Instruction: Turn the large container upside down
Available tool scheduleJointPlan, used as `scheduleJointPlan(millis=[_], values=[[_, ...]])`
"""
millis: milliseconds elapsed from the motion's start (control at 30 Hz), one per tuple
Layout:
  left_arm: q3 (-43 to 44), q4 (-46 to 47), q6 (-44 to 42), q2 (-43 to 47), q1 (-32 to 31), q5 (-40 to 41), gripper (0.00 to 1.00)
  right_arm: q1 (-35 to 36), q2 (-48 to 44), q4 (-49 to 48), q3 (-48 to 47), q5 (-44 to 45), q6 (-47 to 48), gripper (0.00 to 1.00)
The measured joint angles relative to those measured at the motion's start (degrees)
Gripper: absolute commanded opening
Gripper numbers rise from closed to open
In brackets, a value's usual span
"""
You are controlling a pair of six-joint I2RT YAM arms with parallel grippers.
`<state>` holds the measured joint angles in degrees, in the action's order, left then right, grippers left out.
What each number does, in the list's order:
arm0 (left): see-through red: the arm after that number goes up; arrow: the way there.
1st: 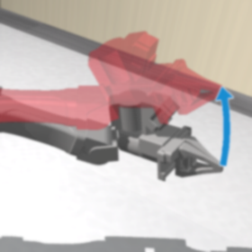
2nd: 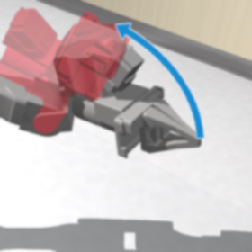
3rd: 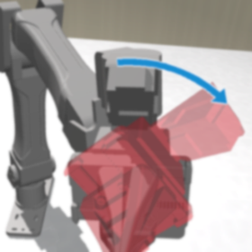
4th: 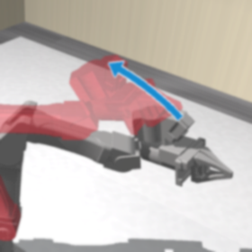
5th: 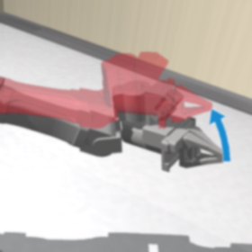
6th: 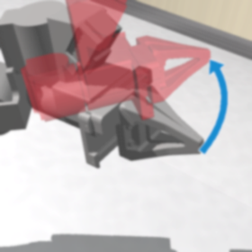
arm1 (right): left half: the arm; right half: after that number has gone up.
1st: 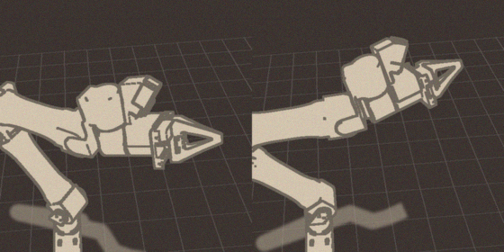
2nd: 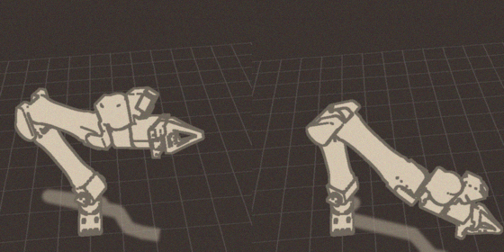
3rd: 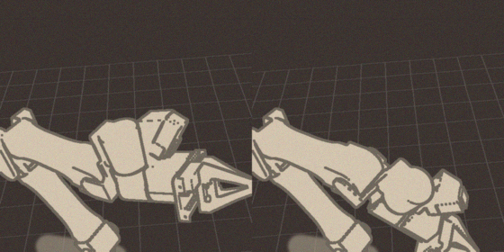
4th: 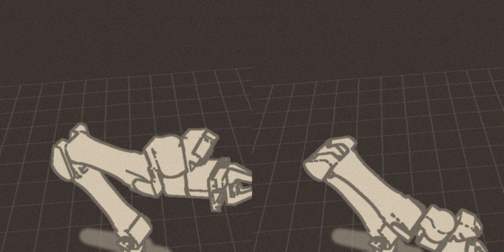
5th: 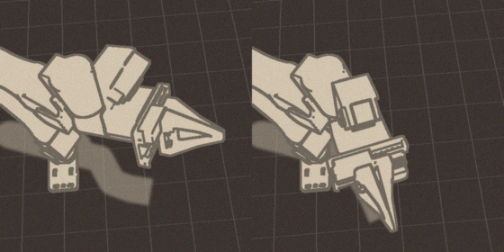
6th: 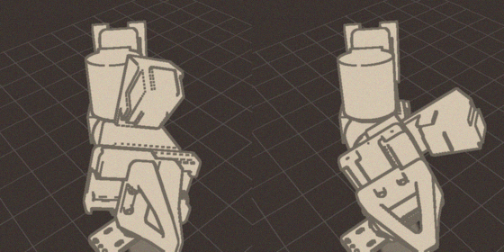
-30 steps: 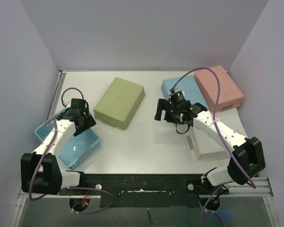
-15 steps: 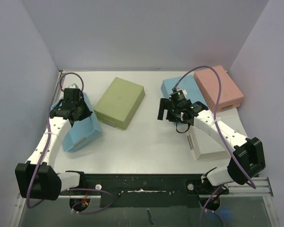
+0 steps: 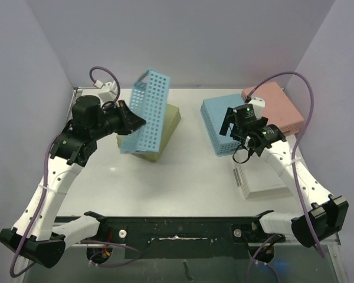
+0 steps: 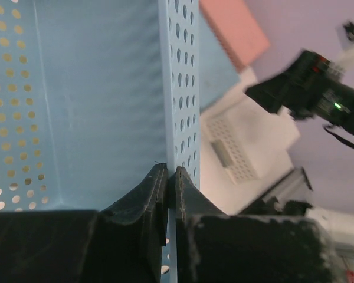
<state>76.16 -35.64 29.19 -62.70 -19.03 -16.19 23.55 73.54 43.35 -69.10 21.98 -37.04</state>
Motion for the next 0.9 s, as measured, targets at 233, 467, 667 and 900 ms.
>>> scheduleJointPlan(millis=[233,467,667,900], values=[[-3.3,18.1,10.7,-3.1,-11.3,-12.2,0.0,-4.6,-2.9,4.5,-9.4,6.1,3.3,0.98],[-19.8,42.5,27.8,-5.9,-13.7,-19.2,0.0,-9.4,-9.9,5.2,-12.2,7.5,6.1,0.97],[-32.4,62.3,41.6,-9.4,-13.9,-21.0,0.0,-10.4,-12.2,5.1,-14.1,4.4,6.7,0.98],[-43.3,80.8,54.2,-14.4,-13.9,-21.4,0.0,-10.4,-9.8,5.1,-14.0,-0.3,6.6,0.98]])
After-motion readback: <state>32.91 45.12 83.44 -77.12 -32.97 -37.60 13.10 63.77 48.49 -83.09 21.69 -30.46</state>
